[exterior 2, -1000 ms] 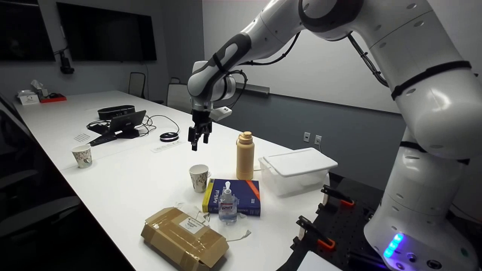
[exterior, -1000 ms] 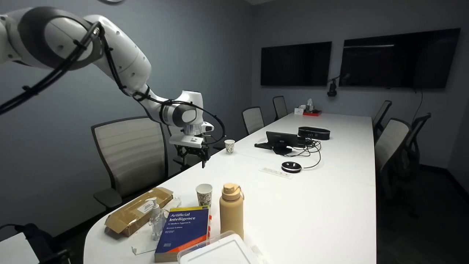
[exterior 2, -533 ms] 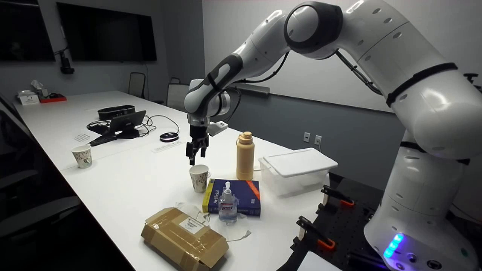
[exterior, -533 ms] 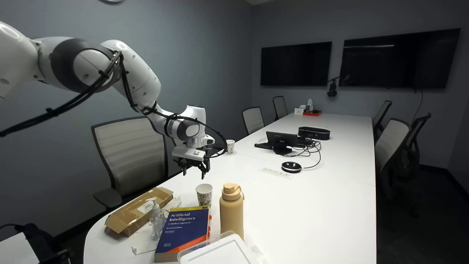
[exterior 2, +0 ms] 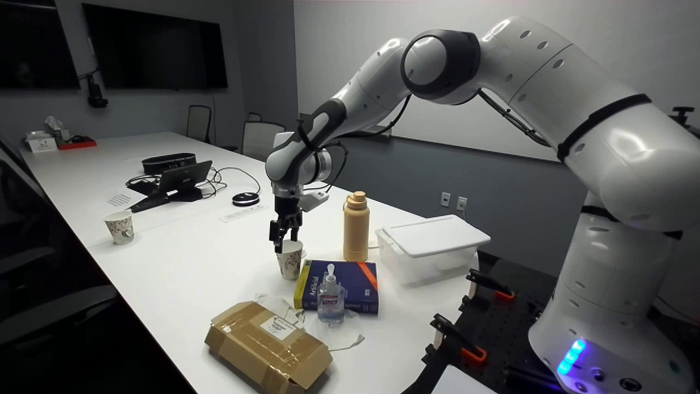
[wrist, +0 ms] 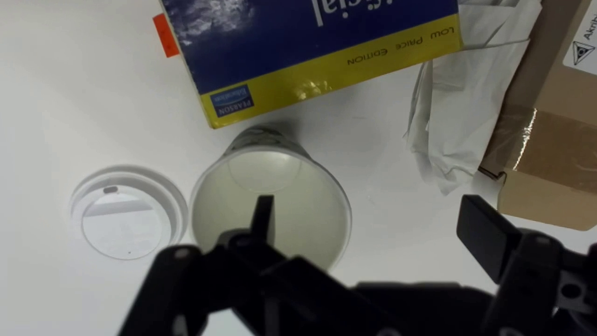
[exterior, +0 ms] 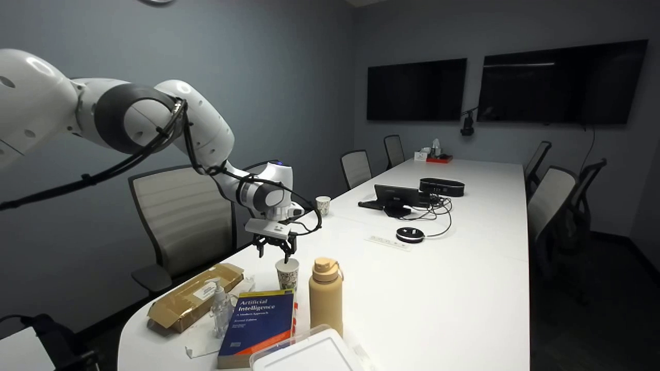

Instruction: Move the cup on the left forwards.

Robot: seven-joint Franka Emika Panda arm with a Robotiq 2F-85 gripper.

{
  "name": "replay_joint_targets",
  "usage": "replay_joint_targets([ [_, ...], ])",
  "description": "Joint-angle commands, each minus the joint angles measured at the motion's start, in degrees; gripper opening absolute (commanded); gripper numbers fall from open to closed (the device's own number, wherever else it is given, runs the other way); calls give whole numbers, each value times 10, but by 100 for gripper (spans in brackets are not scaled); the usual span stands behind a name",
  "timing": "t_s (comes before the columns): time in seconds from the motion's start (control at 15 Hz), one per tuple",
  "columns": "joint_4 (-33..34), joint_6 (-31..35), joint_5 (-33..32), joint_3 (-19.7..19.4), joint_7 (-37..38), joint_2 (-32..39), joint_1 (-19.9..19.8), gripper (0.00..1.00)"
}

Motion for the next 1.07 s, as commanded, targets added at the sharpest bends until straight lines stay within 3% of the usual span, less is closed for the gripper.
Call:
replay_joint_targets([
  [0.0,28,-5,-3,4,-3,19,-1,100],
  [1.0,47,-9,-14,-8,33,56,33,100],
])
